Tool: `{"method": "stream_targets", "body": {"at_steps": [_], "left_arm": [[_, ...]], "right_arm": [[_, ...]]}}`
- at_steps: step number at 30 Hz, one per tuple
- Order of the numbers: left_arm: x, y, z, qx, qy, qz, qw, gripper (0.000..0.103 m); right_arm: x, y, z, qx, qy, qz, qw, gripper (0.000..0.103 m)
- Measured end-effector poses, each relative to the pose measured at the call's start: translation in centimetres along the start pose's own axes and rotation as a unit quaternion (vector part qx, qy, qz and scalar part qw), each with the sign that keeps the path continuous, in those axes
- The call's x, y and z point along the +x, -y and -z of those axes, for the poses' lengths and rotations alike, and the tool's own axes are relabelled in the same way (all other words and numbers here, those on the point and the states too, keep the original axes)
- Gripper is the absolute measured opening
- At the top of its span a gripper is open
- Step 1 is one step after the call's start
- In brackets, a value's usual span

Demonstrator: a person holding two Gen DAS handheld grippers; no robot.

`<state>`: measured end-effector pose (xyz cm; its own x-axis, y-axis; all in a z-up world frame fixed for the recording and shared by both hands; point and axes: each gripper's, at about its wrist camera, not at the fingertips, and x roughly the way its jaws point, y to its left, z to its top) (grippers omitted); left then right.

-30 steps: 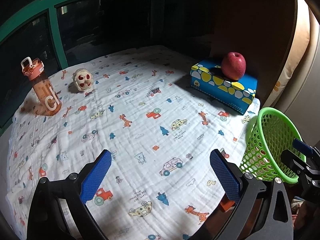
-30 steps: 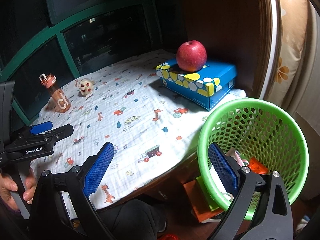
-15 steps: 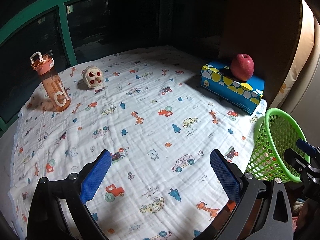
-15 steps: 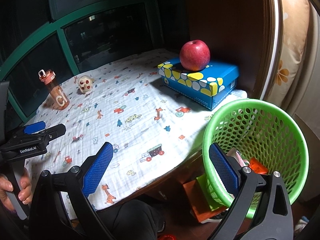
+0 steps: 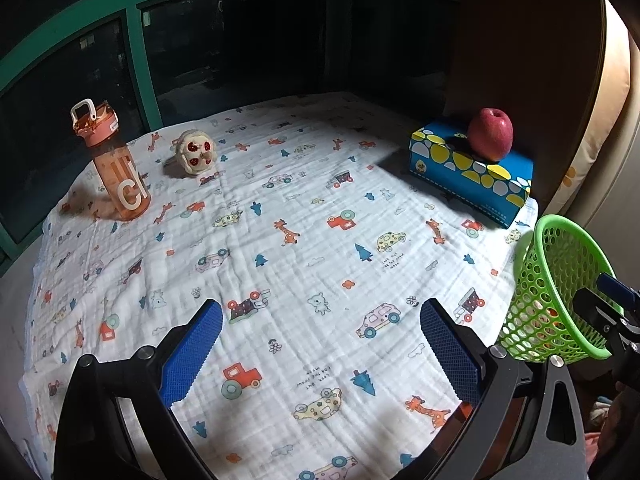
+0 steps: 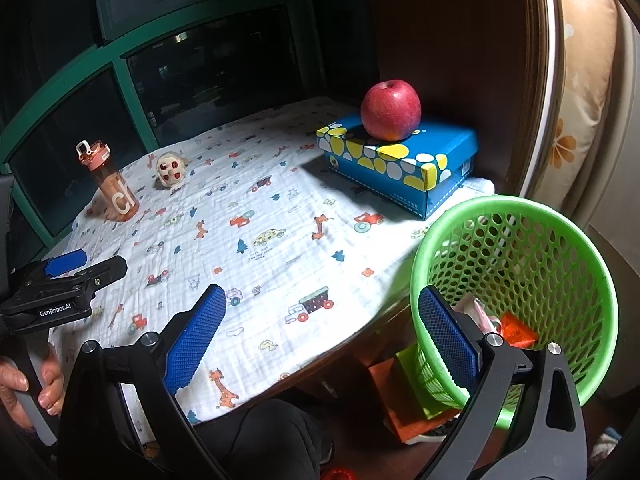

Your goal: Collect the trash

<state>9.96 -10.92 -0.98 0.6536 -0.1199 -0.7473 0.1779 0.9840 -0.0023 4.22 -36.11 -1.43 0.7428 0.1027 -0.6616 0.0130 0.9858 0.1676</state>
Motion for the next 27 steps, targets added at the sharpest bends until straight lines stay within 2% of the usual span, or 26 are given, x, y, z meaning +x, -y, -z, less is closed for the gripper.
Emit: {"method": "stream_targets", "body": {"at_steps": [27], "left_arm": [[-1.4, -0.8, 0.3, -0.006, 0.018, -0.005, 0.9998, 0.096]], "right_arm": [[0.2, -0.9, -0.1, 0.000, 0.000, -0.004, 1.000, 0.096]]}}
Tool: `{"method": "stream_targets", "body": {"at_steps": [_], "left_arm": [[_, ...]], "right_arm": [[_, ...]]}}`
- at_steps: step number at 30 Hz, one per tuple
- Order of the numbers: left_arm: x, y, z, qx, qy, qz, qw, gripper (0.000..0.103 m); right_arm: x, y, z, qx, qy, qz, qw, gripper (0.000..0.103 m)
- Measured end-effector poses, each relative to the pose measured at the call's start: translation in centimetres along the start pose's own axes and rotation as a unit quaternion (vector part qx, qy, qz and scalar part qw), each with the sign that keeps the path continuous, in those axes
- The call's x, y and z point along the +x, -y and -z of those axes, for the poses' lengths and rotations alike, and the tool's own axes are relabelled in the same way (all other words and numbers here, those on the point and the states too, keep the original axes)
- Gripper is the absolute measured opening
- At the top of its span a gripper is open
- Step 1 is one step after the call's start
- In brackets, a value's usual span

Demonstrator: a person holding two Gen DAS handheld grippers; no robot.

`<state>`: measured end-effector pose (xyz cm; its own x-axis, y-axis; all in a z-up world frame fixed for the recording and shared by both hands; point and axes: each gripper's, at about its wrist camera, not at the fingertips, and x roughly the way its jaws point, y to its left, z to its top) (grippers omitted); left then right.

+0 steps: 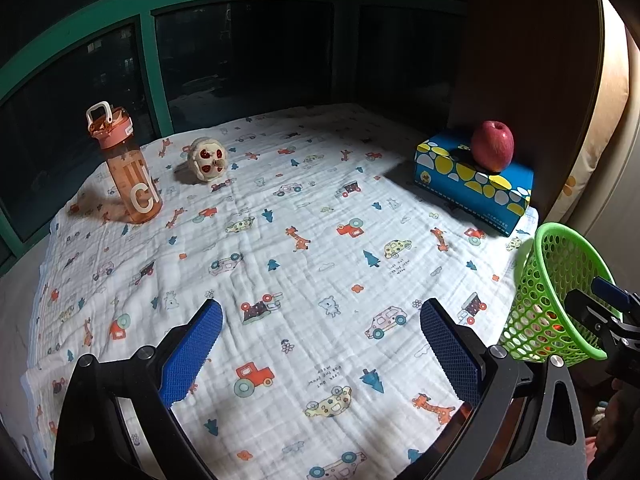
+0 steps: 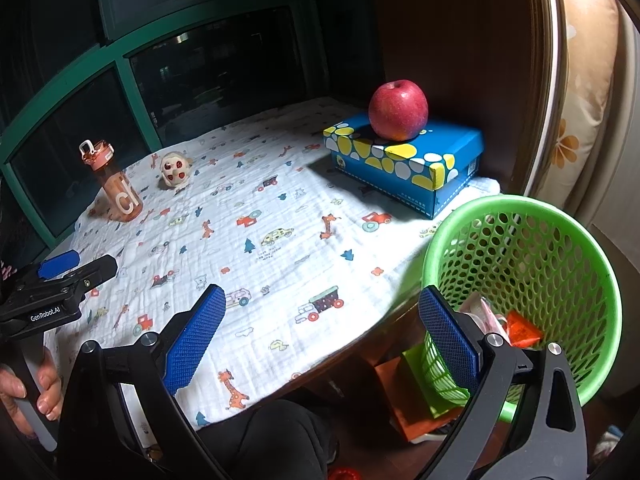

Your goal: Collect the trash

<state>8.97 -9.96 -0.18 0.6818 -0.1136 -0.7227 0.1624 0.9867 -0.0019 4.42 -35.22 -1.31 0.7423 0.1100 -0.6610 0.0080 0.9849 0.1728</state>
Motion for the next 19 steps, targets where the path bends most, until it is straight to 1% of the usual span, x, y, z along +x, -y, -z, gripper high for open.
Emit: {"method": "stream_targets", "body": {"at_steps": [9, 13, 19], "left_arm": [[-1.1, 0.2, 0.0, 0.006, 0.021, -0.008, 0.9997, 0.096], [-1.3, 0.1, 0.1, 0.005, 0.021, -0.003, 0.9998, 0.096], [-2.1, 0.1, 0.5, 0.002, 0.026, -0.009, 0.9996, 0.096]], "right_arm": [[0.1, -0.1, 0.2, 0.003, 0.000, -0.002, 1.000, 0.096], [0.1, -0.3, 0.3, 0.001, 0.001, -0.004, 1.000, 0.096], [-0.6, -0.6, 0.6, 0.001, 0.007, -0.007, 1.000, 0.096]]}}
